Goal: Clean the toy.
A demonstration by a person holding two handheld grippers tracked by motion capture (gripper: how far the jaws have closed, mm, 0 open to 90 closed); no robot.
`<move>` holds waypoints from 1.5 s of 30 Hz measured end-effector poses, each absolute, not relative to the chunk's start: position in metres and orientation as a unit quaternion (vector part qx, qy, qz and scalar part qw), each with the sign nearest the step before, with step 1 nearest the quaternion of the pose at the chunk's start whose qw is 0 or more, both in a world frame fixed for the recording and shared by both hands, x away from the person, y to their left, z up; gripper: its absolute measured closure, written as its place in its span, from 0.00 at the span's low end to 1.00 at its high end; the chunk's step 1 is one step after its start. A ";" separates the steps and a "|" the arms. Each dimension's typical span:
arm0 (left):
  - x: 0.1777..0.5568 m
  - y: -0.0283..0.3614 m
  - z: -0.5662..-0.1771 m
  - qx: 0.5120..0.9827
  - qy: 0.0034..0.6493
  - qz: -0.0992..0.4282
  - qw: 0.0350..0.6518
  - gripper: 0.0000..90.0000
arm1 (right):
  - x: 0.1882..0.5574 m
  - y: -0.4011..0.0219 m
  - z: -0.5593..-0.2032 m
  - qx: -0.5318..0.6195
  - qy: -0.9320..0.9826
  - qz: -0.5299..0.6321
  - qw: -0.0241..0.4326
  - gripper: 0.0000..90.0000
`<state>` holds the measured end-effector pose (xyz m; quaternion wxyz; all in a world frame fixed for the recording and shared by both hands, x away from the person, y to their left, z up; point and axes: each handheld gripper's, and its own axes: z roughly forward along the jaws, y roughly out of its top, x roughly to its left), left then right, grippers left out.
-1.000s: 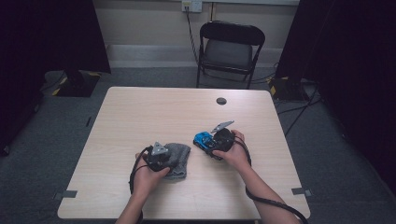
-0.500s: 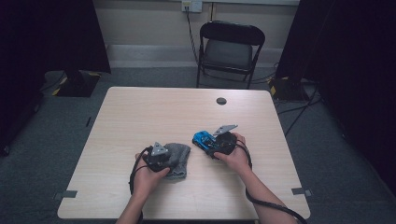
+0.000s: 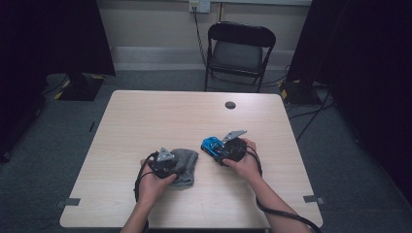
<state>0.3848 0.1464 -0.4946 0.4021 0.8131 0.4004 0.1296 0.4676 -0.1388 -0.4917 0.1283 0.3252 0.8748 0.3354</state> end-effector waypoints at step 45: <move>0.386 0.145 -0.491 0.816 0.391 0.135 0.402 0.78 | 0.455 -0.151 -0.491 0.324 0.876 0.338 0.120 0.28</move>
